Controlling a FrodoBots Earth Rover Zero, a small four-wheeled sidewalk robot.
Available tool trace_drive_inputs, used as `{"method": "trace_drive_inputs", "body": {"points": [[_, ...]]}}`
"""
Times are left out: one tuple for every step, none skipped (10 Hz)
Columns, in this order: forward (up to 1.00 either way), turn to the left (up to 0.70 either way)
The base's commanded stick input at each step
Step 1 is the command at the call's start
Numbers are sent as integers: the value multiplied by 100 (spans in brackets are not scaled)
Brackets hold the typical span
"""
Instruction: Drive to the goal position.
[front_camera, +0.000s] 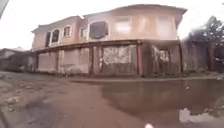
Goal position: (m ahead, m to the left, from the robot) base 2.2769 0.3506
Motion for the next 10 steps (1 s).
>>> {"method": "trace_drive_inputs", "body": {"points": [[50, 23], [50, 23], [50, 23], [50, 23], [50, 23], [50, 23], [50, 23], [50, 23], [50, 23], [50, 23]]}}
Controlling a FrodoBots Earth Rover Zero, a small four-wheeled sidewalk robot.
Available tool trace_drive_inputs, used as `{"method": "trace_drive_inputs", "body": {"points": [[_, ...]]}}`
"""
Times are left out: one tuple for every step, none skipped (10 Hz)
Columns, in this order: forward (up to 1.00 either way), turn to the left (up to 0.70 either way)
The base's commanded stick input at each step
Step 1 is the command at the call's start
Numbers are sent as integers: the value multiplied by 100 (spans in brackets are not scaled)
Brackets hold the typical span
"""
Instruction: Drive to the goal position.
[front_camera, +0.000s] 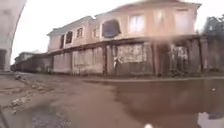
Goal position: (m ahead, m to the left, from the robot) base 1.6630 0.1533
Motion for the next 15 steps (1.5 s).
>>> {"method": "trace_drive_inputs", "body": {"points": [[50, 23], [50, 23], [50, 22], [50, 21], [50, 21], [50, 22], [50, 23], [50, 22], [50, 20], [50, 20], [50, 21], [50, 21], [50, 22], [50, 22], [50, 22]]}}
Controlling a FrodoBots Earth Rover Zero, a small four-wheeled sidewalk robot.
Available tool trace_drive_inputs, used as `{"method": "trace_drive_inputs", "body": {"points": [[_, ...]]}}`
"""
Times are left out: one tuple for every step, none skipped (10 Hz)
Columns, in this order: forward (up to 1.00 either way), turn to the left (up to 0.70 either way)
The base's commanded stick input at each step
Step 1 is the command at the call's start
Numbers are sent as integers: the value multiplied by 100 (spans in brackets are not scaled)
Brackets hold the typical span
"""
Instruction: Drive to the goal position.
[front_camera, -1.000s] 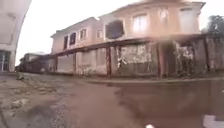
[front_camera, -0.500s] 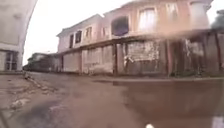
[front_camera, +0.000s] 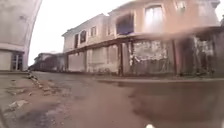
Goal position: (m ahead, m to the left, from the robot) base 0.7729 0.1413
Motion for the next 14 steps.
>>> {"method": "trace_drive_inputs", "body": {"points": [[50, 23], [50, 23], [50, 23], [50, 23], [50, 23], [50, 23], [50, 23], [50, 23], [50, 23], [50, 23], [50, 23], [50, 23], [50, 23], [50, 23]]}}
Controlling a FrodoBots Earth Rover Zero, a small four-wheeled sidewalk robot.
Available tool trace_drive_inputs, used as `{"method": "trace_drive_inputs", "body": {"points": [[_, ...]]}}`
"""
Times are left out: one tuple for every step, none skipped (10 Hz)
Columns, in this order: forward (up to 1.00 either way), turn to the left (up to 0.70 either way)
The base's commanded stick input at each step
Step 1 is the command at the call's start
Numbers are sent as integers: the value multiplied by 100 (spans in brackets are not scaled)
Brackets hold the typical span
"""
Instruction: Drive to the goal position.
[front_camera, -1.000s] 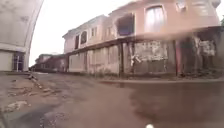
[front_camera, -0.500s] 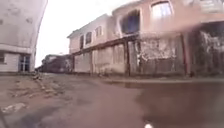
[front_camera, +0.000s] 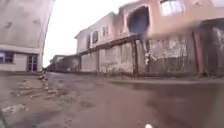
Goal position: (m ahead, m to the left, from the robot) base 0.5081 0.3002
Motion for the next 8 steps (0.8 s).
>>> {"method": "trace_drive_inputs", "body": {"points": [[50, 23], [50, 23], [50, 23], [50, 23], [50, 23], [50, 23], [50, 23], [50, 23]]}}
